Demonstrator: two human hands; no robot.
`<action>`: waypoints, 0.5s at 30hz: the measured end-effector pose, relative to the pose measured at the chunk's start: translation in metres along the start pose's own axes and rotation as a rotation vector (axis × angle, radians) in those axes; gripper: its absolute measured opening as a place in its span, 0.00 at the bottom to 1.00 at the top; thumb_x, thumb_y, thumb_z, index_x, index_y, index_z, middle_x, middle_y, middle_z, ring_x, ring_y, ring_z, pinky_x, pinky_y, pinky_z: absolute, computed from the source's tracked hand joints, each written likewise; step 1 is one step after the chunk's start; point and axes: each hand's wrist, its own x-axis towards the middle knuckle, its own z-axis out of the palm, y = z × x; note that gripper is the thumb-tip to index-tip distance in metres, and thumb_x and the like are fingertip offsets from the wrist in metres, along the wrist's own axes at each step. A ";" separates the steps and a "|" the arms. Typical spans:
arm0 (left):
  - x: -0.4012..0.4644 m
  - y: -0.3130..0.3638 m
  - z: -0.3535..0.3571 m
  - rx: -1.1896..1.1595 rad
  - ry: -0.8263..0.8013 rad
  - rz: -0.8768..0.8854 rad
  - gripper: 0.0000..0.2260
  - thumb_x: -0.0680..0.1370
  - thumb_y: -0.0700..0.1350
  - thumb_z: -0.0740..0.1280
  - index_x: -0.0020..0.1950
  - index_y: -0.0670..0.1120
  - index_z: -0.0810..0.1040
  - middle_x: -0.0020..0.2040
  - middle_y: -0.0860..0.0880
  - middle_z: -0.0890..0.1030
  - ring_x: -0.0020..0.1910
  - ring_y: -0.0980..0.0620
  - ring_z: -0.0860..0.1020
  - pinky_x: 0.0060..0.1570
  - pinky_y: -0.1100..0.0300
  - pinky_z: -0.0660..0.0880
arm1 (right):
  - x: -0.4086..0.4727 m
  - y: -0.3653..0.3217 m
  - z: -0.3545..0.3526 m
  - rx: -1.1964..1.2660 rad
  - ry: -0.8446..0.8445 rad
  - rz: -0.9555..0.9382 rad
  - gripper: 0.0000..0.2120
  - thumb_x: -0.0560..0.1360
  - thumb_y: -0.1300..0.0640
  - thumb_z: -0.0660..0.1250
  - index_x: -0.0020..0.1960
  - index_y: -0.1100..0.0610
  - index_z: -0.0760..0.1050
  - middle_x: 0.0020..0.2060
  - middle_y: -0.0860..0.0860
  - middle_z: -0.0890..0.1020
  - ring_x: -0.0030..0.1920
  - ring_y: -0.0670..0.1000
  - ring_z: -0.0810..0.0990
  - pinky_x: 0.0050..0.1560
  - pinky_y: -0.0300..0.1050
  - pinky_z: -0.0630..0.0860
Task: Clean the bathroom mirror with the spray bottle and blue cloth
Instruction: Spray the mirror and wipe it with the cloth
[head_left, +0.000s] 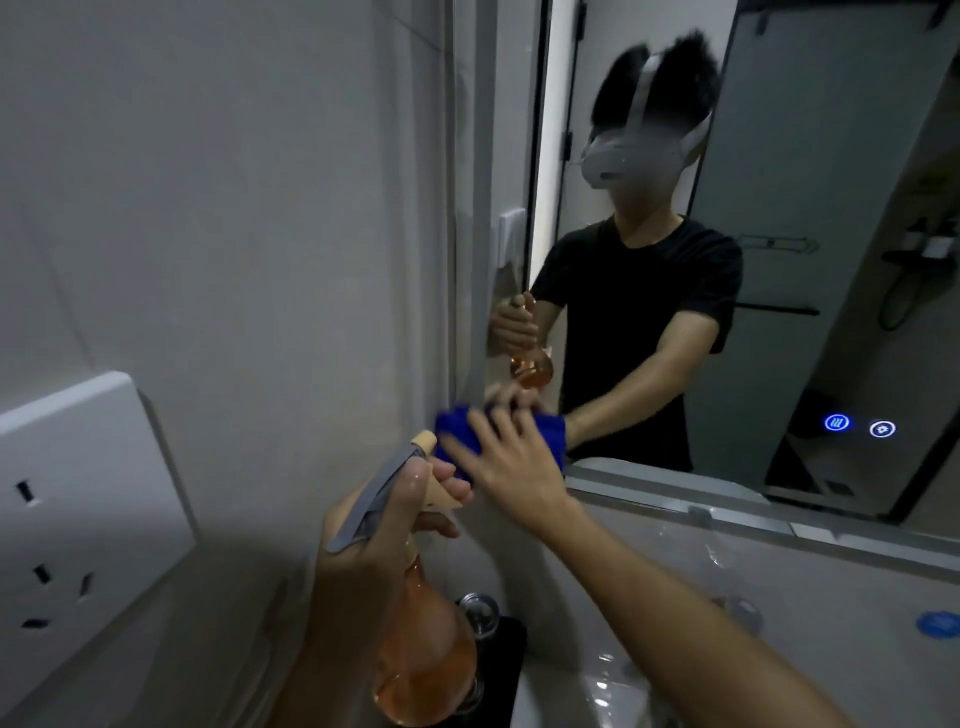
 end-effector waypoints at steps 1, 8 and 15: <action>0.001 0.002 0.000 -0.002 0.002 -0.005 0.38 0.57 0.73 0.74 0.49 0.40 0.81 0.41 0.39 0.85 0.43 0.41 0.85 0.32 0.56 0.80 | -0.021 -0.002 0.009 -0.024 -0.062 -0.085 0.27 0.70 0.49 0.73 0.68 0.49 0.73 0.61 0.59 0.76 0.55 0.62 0.73 0.53 0.58 0.66; 0.000 0.010 0.009 -0.046 0.003 -0.019 0.36 0.62 0.68 0.75 0.53 0.38 0.80 0.42 0.38 0.84 0.44 0.39 0.84 0.33 0.56 0.80 | -0.035 0.081 -0.035 -0.032 0.128 0.186 0.26 0.71 0.53 0.69 0.69 0.47 0.72 0.62 0.62 0.76 0.56 0.66 0.73 0.55 0.61 0.67; -0.002 0.025 0.017 -0.052 0.023 0.078 0.21 0.69 0.64 0.72 0.51 0.49 0.85 0.43 0.44 0.84 0.45 0.39 0.84 0.36 0.54 0.80 | 0.077 0.113 -0.098 0.033 0.295 0.638 0.29 0.74 0.52 0.64 0.73 0.47 0.64 0.65 0.62 0.73 0.61 0.67 0.72 0.59 0.64 0.69</action>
